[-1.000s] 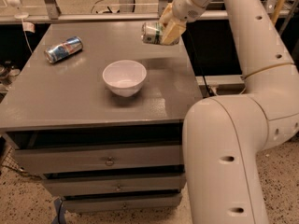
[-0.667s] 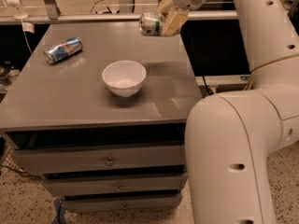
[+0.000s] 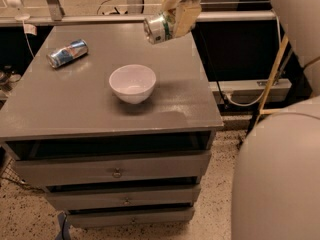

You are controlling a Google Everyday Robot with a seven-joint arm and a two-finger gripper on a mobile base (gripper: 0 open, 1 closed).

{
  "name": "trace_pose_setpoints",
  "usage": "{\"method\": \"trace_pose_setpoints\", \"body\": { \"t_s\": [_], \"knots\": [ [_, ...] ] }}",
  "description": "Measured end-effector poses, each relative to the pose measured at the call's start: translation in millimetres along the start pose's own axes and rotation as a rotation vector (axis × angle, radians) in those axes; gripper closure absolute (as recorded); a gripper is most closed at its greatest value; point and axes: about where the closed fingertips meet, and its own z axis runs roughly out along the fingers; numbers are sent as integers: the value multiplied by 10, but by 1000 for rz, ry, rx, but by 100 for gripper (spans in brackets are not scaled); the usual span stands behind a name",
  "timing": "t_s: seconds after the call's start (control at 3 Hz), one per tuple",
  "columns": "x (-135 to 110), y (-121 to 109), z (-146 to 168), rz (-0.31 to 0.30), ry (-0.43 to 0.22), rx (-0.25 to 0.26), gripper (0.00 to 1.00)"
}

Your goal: Place 7up can into white bowl

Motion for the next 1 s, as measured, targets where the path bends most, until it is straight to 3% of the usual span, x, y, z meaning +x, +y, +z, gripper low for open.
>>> {"method": "trace_pose_setpoints", "body": {
  "t_s": [0.33,1.0],
  "knots": [
    [-225,220,39,-53,52,-45,100],
    [-711,617,447,-133,-10,-169,100]
  ]
}}
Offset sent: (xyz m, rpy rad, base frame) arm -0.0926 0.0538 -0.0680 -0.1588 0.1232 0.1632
